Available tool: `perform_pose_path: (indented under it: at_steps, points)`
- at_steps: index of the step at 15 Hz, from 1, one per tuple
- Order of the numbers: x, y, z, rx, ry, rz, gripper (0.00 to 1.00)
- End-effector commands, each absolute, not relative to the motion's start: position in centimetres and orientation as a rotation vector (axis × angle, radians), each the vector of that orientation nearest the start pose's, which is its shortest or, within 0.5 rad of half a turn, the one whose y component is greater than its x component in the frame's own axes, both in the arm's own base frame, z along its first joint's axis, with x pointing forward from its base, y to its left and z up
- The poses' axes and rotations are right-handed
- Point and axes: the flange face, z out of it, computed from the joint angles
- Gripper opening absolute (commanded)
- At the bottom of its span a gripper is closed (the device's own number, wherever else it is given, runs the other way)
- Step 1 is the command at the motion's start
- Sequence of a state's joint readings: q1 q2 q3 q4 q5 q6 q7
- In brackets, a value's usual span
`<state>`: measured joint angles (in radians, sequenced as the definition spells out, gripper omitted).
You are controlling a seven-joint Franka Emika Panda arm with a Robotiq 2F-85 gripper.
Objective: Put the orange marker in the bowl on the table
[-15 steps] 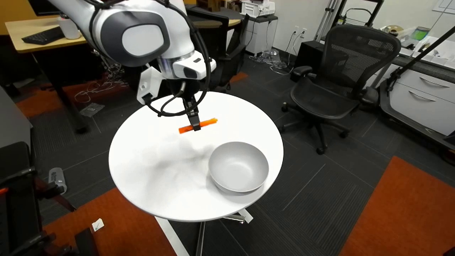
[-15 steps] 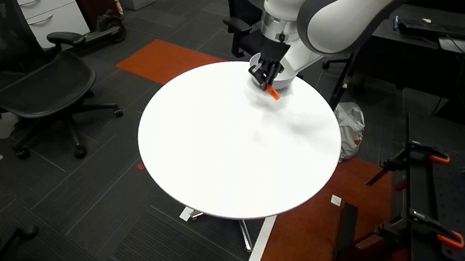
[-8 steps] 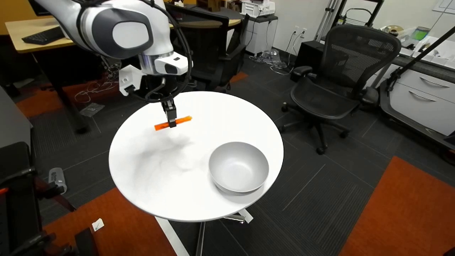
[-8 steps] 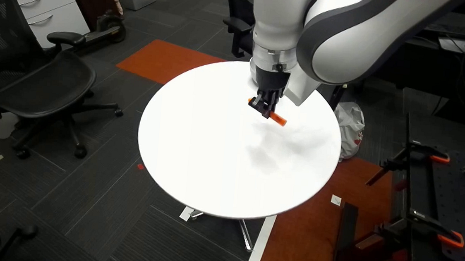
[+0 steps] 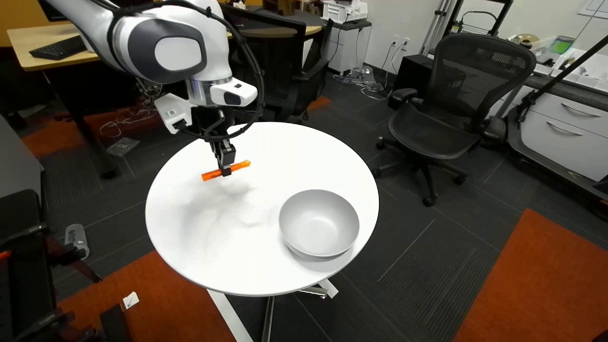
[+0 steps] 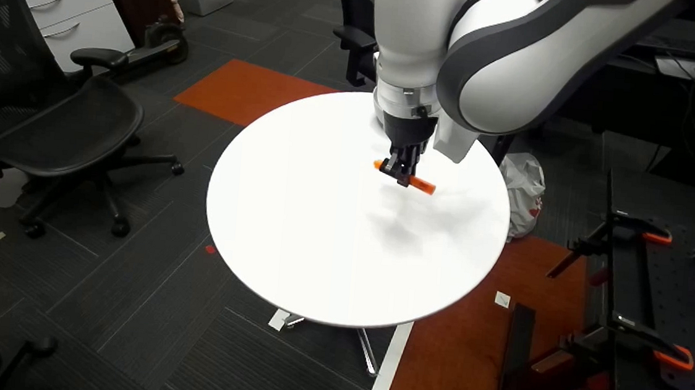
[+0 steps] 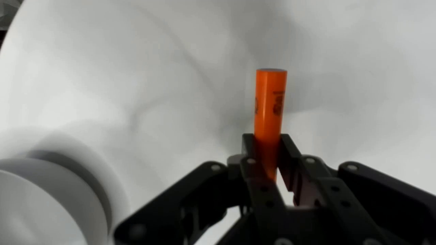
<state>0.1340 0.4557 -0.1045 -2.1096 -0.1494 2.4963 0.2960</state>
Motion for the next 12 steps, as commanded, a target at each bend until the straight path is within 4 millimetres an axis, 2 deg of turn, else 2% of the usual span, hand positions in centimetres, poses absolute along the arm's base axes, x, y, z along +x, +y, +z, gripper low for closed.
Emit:
perform_pose_path:
  at_steps: [1,6,12]
  points:
    - [57.9,0.0,18.5,-3.253,0.162,0.095,0.05]
    - [58.3,-1.6,17.2,-3.244,0.113,0.133,0.05]
    - [58.7,-2.1,16.0,-3.246,0.095,0.132,0.05]
